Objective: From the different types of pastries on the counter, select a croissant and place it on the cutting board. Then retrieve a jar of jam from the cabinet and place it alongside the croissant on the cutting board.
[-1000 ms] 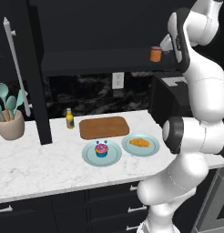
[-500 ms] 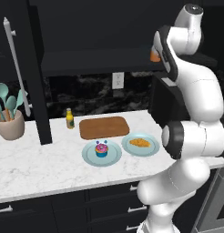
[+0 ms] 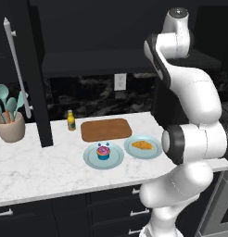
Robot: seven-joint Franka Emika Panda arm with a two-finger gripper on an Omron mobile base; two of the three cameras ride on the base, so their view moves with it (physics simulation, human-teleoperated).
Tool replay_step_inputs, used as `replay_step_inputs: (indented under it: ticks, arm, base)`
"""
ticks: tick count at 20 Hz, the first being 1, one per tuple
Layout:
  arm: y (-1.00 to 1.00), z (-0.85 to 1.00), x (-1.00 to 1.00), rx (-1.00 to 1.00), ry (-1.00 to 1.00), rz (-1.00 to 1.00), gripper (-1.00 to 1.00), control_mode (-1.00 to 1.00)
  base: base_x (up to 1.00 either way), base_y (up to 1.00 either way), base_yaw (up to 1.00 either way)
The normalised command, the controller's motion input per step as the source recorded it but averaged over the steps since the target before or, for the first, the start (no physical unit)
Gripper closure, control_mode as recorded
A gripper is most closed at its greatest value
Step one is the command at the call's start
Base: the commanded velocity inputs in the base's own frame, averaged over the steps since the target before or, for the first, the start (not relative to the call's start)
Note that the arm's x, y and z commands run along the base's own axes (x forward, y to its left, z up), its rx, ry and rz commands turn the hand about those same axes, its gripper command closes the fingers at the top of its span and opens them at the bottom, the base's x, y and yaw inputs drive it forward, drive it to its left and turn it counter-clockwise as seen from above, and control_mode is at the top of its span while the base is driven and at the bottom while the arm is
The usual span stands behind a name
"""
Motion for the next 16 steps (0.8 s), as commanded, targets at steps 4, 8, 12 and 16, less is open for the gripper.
replay_step_inputs:
  ticks: [4, 8, 12, 16]
  arm:
    - [-0.11, 0.41, 0.26, 0.16, 0.00, 0.00, -1.00, -1.00]
    - [0.00, 0.00, 0.04, 0.01, -0.02, 0.01, -1.00, -1.00]
    - [0.00, -0.06, 0.06, -0.01, -0.02, 0.00, -1.00, -1.00]
    - [0.14, -0.27, 0.26, -0.05, -0.08, 0.00, -1.00, -1.00]
  base:
    - [0.00, 0.00, 0.00]
    - [0.00, 0.00, 0.00]
    - [0.00, 0.00, 0.00]
    - [0.00, 0.00, 0.00]
